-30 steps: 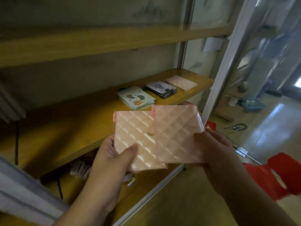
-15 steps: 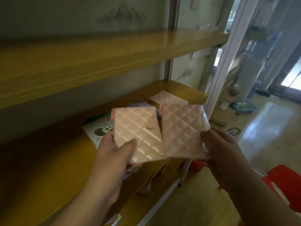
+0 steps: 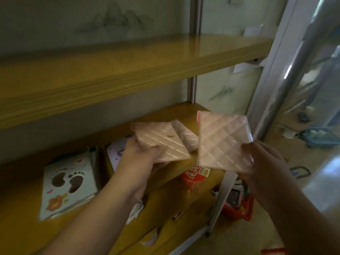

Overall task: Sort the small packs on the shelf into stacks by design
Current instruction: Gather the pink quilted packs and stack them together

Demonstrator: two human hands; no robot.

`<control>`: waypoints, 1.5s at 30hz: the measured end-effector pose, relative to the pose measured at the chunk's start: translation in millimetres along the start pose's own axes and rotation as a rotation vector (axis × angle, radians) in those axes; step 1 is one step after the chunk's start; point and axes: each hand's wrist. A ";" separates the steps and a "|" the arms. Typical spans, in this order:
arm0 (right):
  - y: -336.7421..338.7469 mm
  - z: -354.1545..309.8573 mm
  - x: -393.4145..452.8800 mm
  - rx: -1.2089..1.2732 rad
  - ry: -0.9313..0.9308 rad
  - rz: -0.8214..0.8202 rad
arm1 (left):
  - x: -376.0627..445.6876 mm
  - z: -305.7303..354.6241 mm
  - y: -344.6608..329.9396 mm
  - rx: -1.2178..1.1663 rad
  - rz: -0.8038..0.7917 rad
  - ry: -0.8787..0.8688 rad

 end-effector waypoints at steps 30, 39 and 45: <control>-34.8 0.1 178.1 -0.690 0.103 -0.616 | 8.4 -23.1 -76.8 0.910 0.311 -0.156; -32.1 12.8 167.0 -1.329 0.459 -0.507 | -16.3 -15.6 -64.2 0.965 0.377 -0.187; -26.8 7.1 141.0 -1.408 0.657 -0.466 | -23.4 -17.7 -44.2 1.124 0.438 -0.174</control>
Point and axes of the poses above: each hand's wrist, its own x-axis towards the middle knuckle, its own y-axis out of the back of the hand, z = x × y, and after that the axes turned 5 degrees about -z, right-handed
